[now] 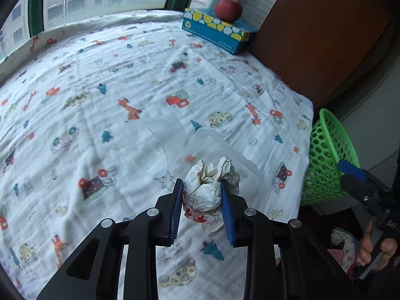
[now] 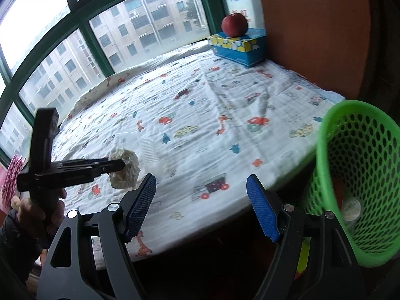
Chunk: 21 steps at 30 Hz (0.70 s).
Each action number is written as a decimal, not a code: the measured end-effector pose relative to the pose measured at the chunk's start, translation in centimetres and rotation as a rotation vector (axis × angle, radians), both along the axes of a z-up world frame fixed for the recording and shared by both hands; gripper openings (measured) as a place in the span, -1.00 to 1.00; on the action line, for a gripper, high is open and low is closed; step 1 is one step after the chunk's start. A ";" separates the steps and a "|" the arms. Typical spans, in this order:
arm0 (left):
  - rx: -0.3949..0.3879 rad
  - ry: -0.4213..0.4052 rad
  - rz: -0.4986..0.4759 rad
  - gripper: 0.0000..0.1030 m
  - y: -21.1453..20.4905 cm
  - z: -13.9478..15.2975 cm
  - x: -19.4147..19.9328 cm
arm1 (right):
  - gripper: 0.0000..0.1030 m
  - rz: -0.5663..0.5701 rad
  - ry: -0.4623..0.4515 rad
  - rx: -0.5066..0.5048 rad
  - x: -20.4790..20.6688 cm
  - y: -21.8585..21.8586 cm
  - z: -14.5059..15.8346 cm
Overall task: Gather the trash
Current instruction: 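Grasp the crumpled white tissue on the bed with the left gripper, then grasp the clear rectangular container with the right gripper while the left gripper holds the tissue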
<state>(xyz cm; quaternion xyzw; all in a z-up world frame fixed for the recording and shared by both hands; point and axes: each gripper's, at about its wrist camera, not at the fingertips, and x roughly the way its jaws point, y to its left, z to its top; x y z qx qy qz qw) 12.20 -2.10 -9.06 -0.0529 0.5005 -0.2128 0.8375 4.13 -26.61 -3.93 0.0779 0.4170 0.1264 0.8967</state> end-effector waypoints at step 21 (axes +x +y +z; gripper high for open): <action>-0.030 -0.055 0.096 -0.45 6.6 3.8 -1.2 | 0.45 0.119 0.094 -0.103 7.7 8.0 -5.4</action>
